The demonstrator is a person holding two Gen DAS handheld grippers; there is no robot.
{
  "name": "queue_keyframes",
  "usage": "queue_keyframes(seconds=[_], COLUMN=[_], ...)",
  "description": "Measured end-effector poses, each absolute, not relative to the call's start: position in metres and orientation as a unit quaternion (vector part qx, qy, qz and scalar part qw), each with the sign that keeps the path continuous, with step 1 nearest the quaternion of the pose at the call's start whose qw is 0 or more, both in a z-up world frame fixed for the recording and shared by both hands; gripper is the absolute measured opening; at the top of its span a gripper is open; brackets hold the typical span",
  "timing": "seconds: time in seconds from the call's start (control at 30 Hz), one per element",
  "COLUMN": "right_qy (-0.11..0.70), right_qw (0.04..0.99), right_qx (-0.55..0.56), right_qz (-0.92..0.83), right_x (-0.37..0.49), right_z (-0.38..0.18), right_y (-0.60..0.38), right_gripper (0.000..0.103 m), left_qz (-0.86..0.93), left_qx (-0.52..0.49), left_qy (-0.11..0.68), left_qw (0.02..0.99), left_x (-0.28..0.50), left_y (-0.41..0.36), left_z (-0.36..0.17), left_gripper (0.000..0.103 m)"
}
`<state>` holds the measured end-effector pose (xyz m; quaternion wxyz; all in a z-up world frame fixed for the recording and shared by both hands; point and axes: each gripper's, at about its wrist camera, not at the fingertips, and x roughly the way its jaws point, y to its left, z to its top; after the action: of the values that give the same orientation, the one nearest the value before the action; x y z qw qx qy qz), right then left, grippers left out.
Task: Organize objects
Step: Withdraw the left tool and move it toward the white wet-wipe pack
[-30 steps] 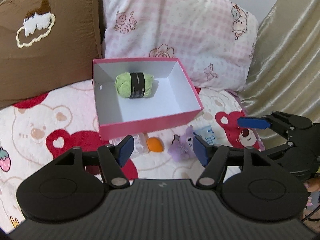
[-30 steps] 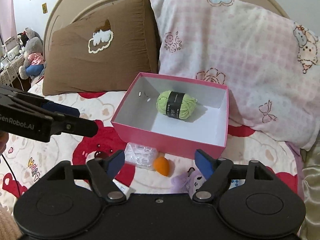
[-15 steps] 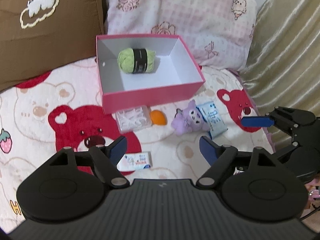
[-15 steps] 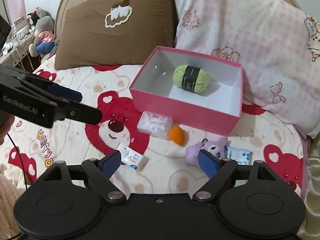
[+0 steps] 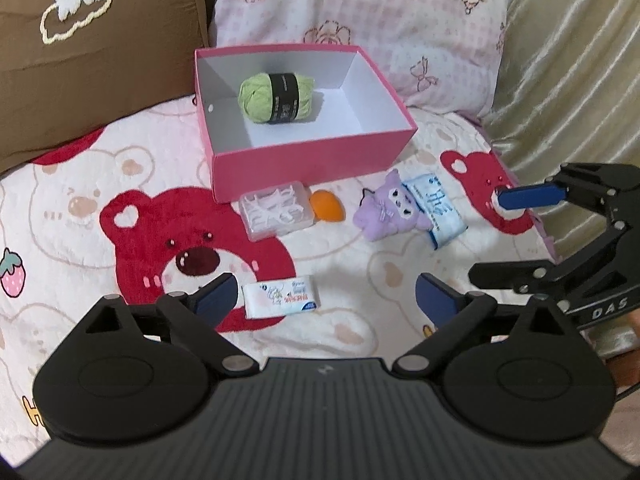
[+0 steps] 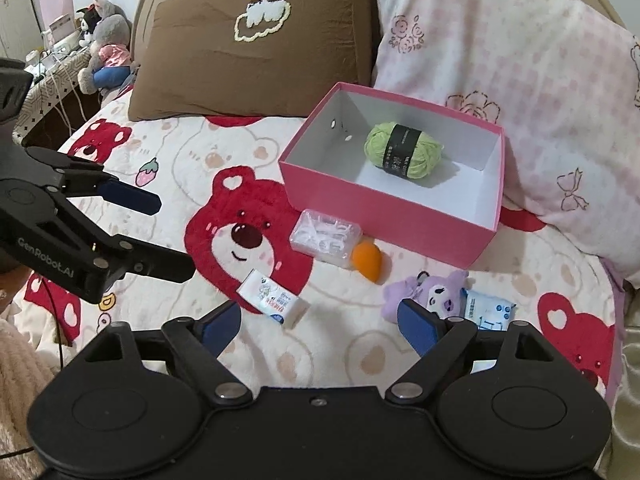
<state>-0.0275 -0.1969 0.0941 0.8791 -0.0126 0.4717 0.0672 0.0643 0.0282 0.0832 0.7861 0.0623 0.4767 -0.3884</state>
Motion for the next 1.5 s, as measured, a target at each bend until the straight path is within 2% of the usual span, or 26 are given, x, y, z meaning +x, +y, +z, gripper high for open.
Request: queue_keyframes(seconds=[0.43,0.67,0.83,1.13,1.5], right_qy=[0.478,0.488,0.498,0.475,0.457], right_qw=[0.872,0.865,0.860,0.870,0.879], right_qx=[-0.023,0.032,0.058,0.068,0.061], right_qz=[0.105,0.113,0.100,0.113,0.120], right_x=[-0.017,-0.020,-0.017,-0.016,-0.008], right_z=[0.074,0.049,0.025,-0.010,-0.050], right_y=[-0.178,-0.179,-0.181,-0.168,-0.151], right_gripper=[0.089,0.089,0.088,0.088,0.088], left_qz=[-0.371,-0.344,-0.361,-0.370,-0.348], left_qx=[0.042,0.022,0.022,0.038,0.020], left_qy=[0.470,0.500,0.485,0.445,0.464], left_qw=[0.799,0.794,0.796,0.815,0.814], left_x=[0.076,0.083,0.078,0.069,0.072], left_y=[0.040,0.058,0.067,0.049,0.030], left_z=[0.068,0.029,0.014,-0.006,-0.041], left_gripper=[0.097,0.097,0.096,0.095,0.095])
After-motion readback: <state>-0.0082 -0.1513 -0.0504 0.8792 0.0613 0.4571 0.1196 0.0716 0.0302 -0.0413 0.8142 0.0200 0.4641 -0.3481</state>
